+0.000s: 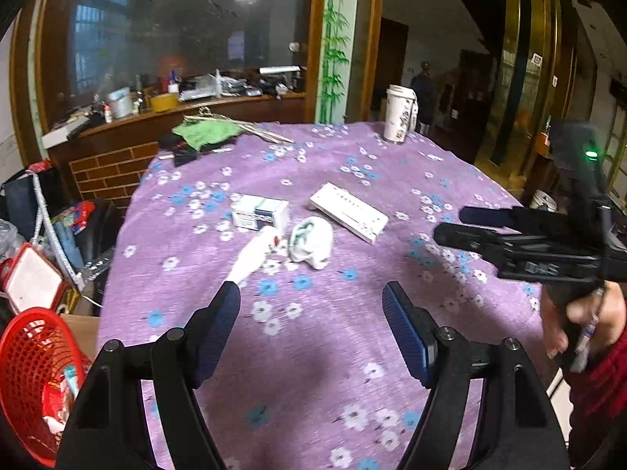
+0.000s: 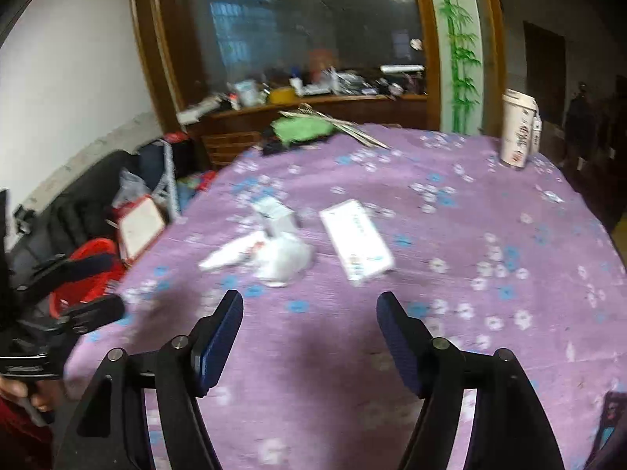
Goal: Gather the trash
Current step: 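Grasp the white medicine box with the right tool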
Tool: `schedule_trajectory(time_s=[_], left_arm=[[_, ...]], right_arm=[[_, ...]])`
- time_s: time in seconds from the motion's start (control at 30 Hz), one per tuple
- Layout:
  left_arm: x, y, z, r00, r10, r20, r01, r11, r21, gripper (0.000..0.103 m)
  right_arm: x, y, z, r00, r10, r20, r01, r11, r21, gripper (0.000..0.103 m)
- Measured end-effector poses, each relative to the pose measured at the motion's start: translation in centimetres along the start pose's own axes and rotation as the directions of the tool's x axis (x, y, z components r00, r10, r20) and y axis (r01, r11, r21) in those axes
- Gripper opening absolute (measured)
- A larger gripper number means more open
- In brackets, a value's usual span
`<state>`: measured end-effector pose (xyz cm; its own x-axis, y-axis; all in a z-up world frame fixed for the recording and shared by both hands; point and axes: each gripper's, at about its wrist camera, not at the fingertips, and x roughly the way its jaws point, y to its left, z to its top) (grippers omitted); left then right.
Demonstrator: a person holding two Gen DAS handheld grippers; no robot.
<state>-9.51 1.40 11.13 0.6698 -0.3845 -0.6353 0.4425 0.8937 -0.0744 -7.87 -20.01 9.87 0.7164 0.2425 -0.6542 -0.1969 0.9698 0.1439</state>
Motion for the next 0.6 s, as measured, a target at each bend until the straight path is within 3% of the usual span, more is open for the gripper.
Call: schedule_trajectory(time_s=[0.17,0.33,0.6], left_arm=[[1.8,0.0,0.6,0.999,-0.026,-0.03,0.026,1.0,-0.006,0.074],[3.5,0.5,0.7,0.997,-0.03,-0.07,0.029,0.999,-0.02,0.075],[4.9,1.2,1.4,0.995,-0.008,-0.098,0.008,1.0,-0.005,0.075]], right_arm=[[4.8,-2.1,2.1,0.994,-0.066,-0.092,0.061,0.996,-0.063,0.076],[10.6,-3.7,3.9,0.98,-0.051,-0.194,0.039,0.997,-0.068,0.077],[16.1,-2.8,4.8,0.965,-0.077,-0.25,0.044,0.99,-0.136,0.076]])
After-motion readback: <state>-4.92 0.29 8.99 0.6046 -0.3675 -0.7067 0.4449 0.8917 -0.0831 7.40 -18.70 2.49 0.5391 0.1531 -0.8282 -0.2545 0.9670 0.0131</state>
